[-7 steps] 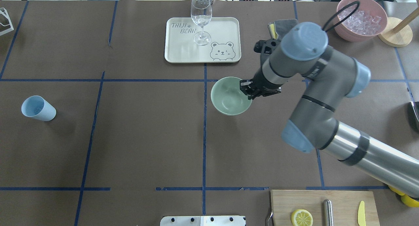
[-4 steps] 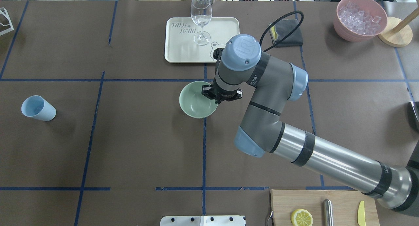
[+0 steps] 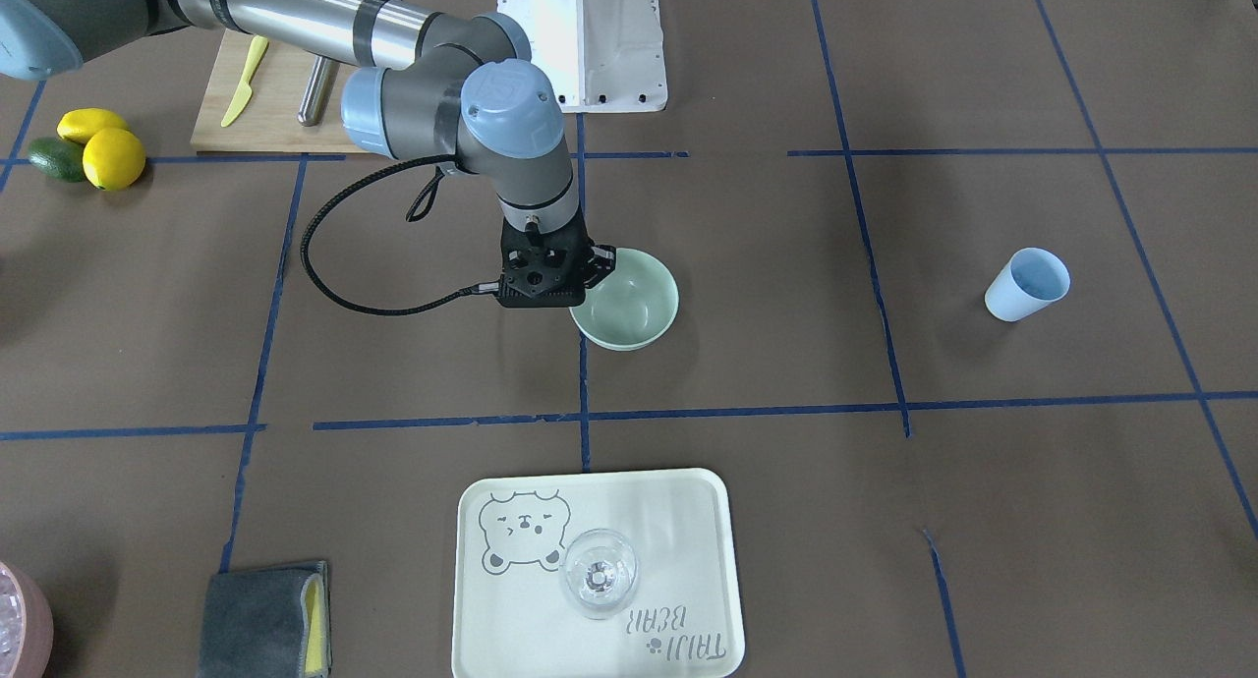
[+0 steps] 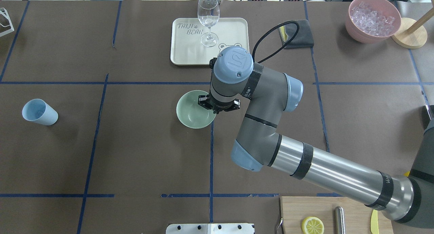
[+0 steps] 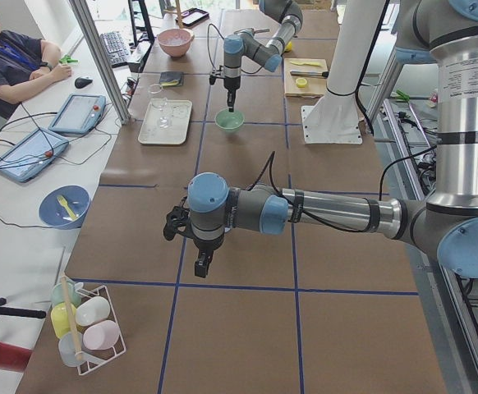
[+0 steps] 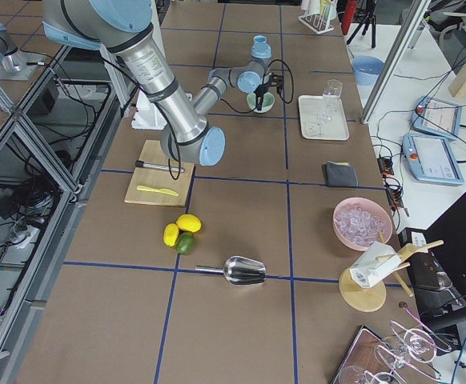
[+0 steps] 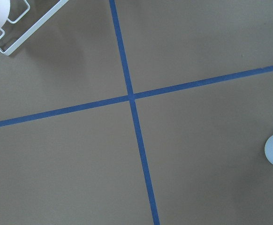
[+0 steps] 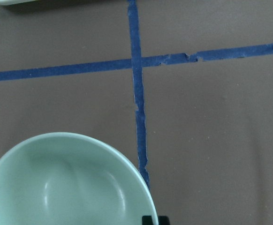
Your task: Pour ice into bowl
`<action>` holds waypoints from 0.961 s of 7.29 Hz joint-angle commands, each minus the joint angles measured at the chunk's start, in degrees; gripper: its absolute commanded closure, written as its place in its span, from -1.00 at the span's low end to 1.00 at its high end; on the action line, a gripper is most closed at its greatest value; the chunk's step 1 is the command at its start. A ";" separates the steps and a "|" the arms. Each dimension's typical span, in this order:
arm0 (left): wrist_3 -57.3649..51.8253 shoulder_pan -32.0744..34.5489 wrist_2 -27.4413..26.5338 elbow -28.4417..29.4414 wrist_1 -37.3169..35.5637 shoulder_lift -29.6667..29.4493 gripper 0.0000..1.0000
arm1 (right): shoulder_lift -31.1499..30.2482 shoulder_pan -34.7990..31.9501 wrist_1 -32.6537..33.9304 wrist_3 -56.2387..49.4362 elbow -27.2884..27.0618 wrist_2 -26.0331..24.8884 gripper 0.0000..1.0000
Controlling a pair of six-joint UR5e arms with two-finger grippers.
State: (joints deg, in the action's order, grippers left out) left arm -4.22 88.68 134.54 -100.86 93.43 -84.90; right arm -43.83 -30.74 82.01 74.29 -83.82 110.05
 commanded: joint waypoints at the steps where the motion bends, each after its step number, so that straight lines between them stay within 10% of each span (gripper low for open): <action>1: 0.00 0.00 0.02 -0.04 0.00 0.00 -1.00 | -0.20 0.07 -0.01 -0.46 0.06 -0.18 1.00; 2: 0.00 0.00 -0.07 0.05 0.00 0.00 -1.00 | -0.46 0.07 -0.27 -0.55 0.06 -0.18 1.00; 3: 0.00 0.00 -0.07 0.05 0.00 0.00 -1.00 | -0.81 0.16 -1.23 -0.38 0.06 -0.27 0.58; 4: 0.00 0.00 -0.07 0.05 0.00 0.09 -1.00 | -0.90 0.07 -1.41 -0.38 0.06 -0.36 0.03; 5: 0.09 0.00 -0.07 0.23 0.00 0.00 -1.00 | -1.25 0.07 -1.59 -0.38 0.06 -0.45 -0.99; 7: 0.00 0.00 -0.07 0.40 -0.09 0.09 -1.00 | -0.82 -4.47 -2.04 -0.73 -0.99 0.51 -1.00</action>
State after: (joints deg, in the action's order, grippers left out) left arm -4.16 88.68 134.47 -100.53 93.37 -84.88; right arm -44.89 -32.08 79.75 73.76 -84.23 109.76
